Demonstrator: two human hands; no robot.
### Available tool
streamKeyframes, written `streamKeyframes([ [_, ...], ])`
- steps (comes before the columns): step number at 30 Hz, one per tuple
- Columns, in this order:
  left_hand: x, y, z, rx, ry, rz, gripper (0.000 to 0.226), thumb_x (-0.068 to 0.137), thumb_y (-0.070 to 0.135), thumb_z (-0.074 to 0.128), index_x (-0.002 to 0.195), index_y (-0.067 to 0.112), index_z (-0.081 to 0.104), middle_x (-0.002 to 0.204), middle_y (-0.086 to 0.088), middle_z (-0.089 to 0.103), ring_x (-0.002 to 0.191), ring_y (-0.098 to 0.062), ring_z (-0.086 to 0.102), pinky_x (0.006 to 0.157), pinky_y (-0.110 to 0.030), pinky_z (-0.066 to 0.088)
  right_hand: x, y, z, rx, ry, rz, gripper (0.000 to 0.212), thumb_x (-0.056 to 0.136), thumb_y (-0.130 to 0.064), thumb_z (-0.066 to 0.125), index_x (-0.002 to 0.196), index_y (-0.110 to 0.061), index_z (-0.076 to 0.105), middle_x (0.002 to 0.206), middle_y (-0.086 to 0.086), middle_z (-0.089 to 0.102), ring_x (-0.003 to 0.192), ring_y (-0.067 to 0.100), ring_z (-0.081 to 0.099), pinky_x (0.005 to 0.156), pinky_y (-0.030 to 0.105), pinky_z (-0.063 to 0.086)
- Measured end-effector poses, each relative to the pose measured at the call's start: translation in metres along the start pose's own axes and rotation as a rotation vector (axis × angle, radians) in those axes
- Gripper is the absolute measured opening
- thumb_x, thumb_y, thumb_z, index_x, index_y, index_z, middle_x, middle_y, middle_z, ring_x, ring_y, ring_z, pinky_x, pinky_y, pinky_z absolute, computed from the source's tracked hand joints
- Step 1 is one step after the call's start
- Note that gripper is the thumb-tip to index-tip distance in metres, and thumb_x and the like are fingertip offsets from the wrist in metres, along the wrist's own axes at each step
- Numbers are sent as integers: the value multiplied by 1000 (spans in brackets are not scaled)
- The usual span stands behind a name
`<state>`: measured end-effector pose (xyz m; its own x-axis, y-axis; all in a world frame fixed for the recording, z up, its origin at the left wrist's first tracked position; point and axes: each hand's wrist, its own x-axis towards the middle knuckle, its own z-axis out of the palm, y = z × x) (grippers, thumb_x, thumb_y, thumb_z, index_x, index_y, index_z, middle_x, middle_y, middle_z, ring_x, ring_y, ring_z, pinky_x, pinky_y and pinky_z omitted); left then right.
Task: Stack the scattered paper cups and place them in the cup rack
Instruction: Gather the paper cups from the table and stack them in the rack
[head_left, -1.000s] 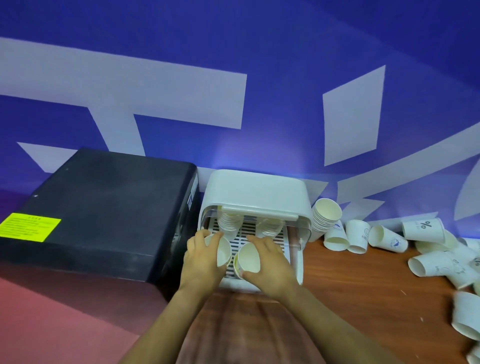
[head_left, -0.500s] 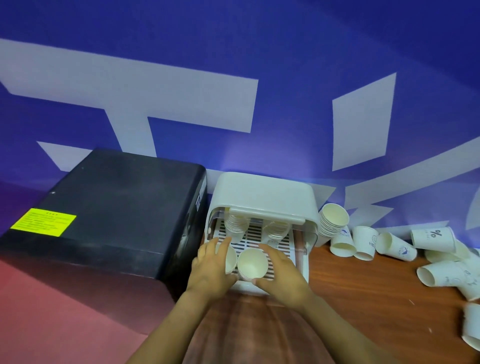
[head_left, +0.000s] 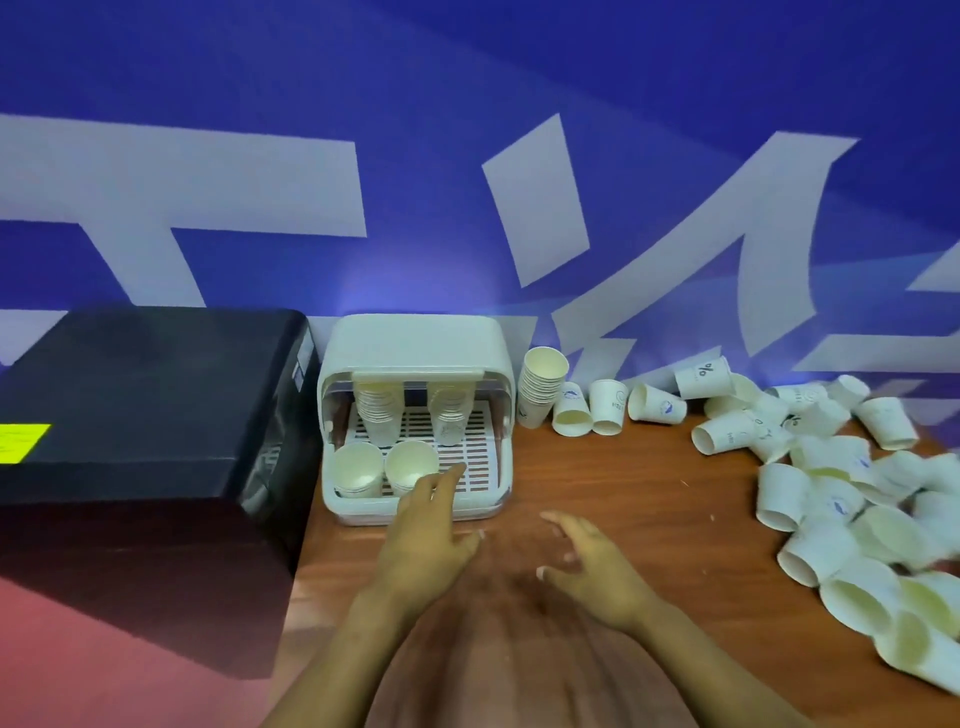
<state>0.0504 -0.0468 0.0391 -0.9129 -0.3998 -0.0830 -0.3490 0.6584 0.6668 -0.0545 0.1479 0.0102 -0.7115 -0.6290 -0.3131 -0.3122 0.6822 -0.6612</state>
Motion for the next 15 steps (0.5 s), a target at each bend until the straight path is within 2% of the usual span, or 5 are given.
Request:
streamKeyframes([
  [2,-5,17,17,16,-36,15,76,84,37,64,148,29,23,148,4,30,137,-16,27,111,-27,25,-15,15,-12,19,21,2,63,83,-25,70,138,-31,39,128,-4,43,97,7,53,82,7,41],
  [6,-12,56,48,15,-31,28,74,84,36,64,147,27,25,145,3,34,135,-16,32,110,-27,27,-39,52,-42,36,49,-7,61,84,-26,68,138,-32,39,127,-5,44,87,-1,49,74,3,37],
  [15,-36,167,166,28,-75,-40,68,85,35,63,145,28,30,143,5,36,133,-18,33,111,-28,28,-110,185,-126,48,22,13,58,83,-33,68,134,-38,40,118,-10,49,94,8,57,88,24,48],
])
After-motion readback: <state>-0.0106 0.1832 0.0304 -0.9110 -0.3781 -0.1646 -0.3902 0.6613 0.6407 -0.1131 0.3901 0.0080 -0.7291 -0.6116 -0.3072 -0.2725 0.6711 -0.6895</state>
